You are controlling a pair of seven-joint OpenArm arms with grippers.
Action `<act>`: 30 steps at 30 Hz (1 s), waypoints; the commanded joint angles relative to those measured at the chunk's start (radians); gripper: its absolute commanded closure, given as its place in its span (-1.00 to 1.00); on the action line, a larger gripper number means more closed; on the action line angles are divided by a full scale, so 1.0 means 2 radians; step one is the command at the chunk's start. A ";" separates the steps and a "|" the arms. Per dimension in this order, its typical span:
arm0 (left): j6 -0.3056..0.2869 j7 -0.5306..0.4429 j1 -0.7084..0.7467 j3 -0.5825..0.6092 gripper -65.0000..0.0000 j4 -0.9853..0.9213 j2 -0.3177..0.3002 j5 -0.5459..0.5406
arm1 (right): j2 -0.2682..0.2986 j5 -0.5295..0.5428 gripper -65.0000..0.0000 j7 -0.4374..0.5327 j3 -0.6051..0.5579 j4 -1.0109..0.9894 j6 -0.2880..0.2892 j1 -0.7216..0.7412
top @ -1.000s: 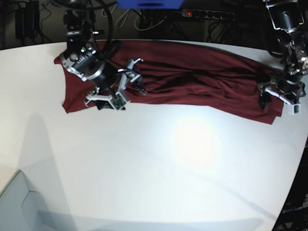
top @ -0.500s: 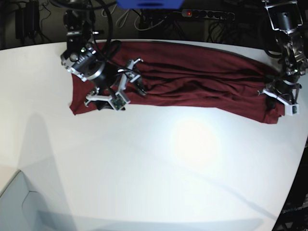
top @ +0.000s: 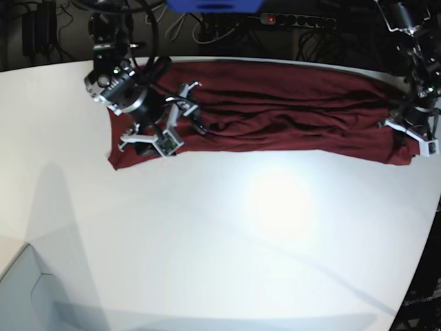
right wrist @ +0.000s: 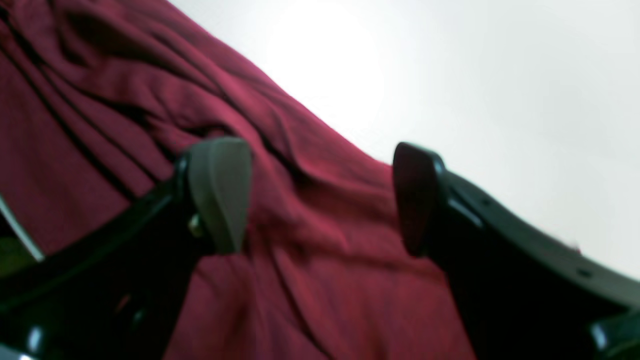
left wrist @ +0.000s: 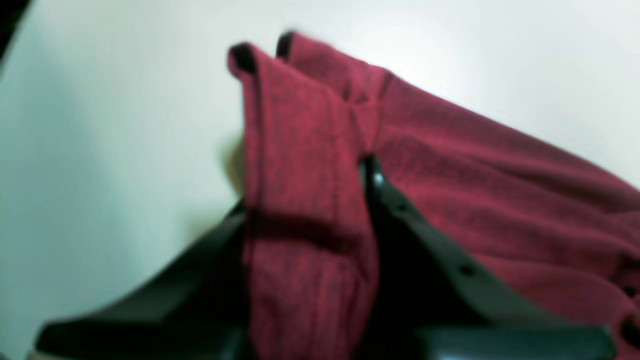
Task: Layout the t-shirt on the table in an organized manner, then fold the t-shirt properly
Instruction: 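Grasp the strip end with the left gripper and fold it toward the right gripper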
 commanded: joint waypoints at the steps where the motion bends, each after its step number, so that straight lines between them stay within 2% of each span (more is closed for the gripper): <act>1: -0.004 -0.020 -0.004 -0.001 1.00 0.031 -0.011 -0.011 | -0.002 0.009 -0.37 0.013 -0.001 0.008 0.001 0.006; 7: -0.003 -0.019 0.033 -0.001 1.00 0.125 0.017 -0.010 | -0.002 0.009 -0.37 0.013 -0.001 0.008 0.001 0.008; 11: 0.001 -0.017 0.069 0.000 1.00 0.196 0.058 -0.009 | -0.002 0.009 -0.37 0.013 -0.001 0.008 0.001 0.010; 13: 0.002 0.000 0.083 0.000 1.00 0.227 0.076 0.001 | -0.001 0.009 -0.37 0.014 -0.001 0.008 0.001 0.010; 16: 0.002 0.031 0.088 0.025 1.00 0.267 0.112 0.065 | -0.001 0.009 -0.37 0.016 -0.001 0.008 0.001 0.010; 24: 0.002 0.034 0.091 0.122 1.00 0.318 0.233 0.283 | -0.002 0.011 -0.37 0.016 -0.001 0.011 0.001 0.010; 27: 0.002 0.034 0.092 0.162 1.00 0.318 0.246 0.336 | -0.002 0.011 -0.37 0.016 -0.001 0.012 0.001 0.010; 30: 0.002 0.034 0.102 0.210 1.00 0.318 0.246 0.355 | -0.002 0.011 -0.37 0.016 -0.001 0.013 0.001 0.010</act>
